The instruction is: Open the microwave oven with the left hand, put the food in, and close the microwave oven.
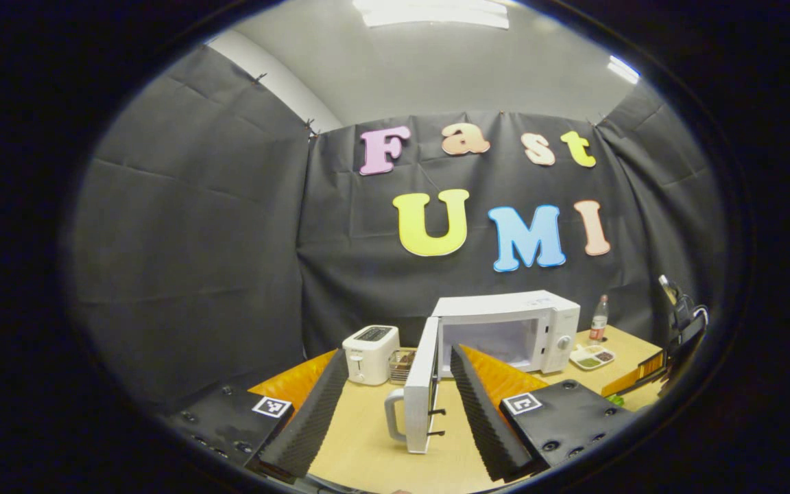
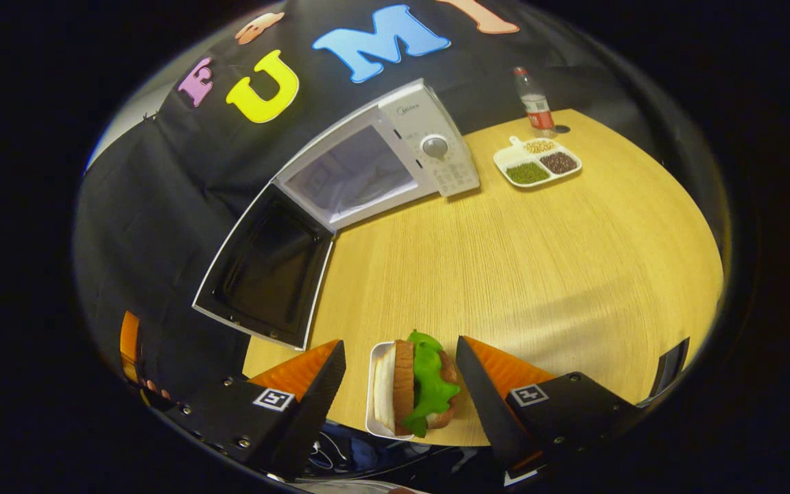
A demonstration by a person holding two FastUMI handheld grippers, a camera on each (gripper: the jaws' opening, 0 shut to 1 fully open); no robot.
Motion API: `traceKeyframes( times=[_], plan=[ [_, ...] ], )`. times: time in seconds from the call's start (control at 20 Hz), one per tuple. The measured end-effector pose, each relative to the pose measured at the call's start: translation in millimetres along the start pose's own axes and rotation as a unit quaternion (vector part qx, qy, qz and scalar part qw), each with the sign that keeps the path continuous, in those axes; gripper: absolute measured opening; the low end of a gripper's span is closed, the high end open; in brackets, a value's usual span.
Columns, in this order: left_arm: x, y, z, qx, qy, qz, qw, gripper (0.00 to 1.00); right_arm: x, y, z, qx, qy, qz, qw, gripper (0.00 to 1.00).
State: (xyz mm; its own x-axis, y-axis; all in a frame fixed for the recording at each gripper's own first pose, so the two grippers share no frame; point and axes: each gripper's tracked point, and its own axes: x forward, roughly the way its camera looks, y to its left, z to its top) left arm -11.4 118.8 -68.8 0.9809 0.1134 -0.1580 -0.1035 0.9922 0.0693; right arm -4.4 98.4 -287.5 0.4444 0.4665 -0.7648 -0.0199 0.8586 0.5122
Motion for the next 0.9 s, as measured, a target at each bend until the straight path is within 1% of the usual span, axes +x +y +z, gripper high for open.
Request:
traceKeyframes(
  times=[0.15, 0.2, 0.25, 0.3, 0.4, 0.45, 0.5, 0.55, 0.6, 0.65, 0.7, 0.75, 0.85, 0.9],
  plan=[
    [-4.6, -5.1, 5.4, 0.003, -0.003, 0.013, 1.0, 0.98, 10.1, -5.5, -19.5, 0.045, 0.049, 0.018, 0.998, 0.98],
    [-7.5, -6.3, 6.7, 0.003, -0.004, 0.016, 1.0, 0.98, 12.0, -8.0, -22.9, 0.064, 0.062, 0.02, 0.996, 0.97],
    [-9.6, -7.8, 8.8, 0.004, -0.005, 0.02, 1.0, 0.96, 14.9, -7.6, -30.0, 0.079, 0.075, 0.029, 0.994, 0.96],
    [-10.7, -9.4, 8.9, 0.005, -0.006, 0.024, 1.0, 0.96, 16.3, -5.8, -34.4, 0.092, 0.087, 0.039, 0.991, 0.96],
    [-13.8, -11.1, 9.1, 0.007, -0.004, 0.031, 0.999, 0.96, 18.8, -5.1, -42.2, 0.104, 0.108, 0.051, 0.987, 0.96],
    [-16.0, -11.3, 8.8, 0.005, -0.003, 0.035, 0.999, 0.97, 17.7, -7.2, -44.9, 0.102, 0.114, 0.05, 0.987, 0.9],
    [-16.8, -12.7, 7.4, 0.004, -0.001, 0.04, 0.999, 0.96, 21.0, -8.9, -45.8, 0.1, 0.117, 0.049, 0.987, 0.78],
    [-17.9, -13.5, 7.3, 0.001, -0.001, 0.043, 0.999, 0.96, 21.7, -7.8, -44.6, 0.104, 0.12, 0.055, 0.986, 0.69],
    [-20.8, -15.3, 5.9, -0.001, -0.001, 0.046, 0.999, 0.96, 20.9, -6.4, -44.9, 0.104, 0.126, 0.061, 0.985, 0.56],
    [-21.4, -15.9, 6.3, -0.002, -0.001, 0.05, 0.999, 0.96, 26.9, -8.7, -47.9, 0.109, 0.119, 0.058, 0.985, 0.56],
    [-23.2, -15.6, 5.3, -0.001, -0.001, 0.053, 0.999, 0.98, 14.0, -7.3, -42.1, 0.108, 0.127, 0.067, 0.984, 0.36],
    [-22.7, -14.9, 6.6, -0.001, -0.003, 0.056, 0.998, 0.98, 19.4, -6.1, -46.3, 0.098, 0.126, 0.067, 0.985, 0.35],
    [-23.6, -14.5, 9.6, -0.005, -0.006, 0.058, 0.998, 0.98, 15.0, -6.5, -42.3, 0.085, 0.12, 0.069, 0.987, 0.35],
    [-24.0, -13.7, 10.5, -0.005, -0.008, 0.058, 0.998, 0.96, 12.2, -4.3, -38.4, 0.087, 0.115, 0.073, 0.987, 0.35]
  ],
)
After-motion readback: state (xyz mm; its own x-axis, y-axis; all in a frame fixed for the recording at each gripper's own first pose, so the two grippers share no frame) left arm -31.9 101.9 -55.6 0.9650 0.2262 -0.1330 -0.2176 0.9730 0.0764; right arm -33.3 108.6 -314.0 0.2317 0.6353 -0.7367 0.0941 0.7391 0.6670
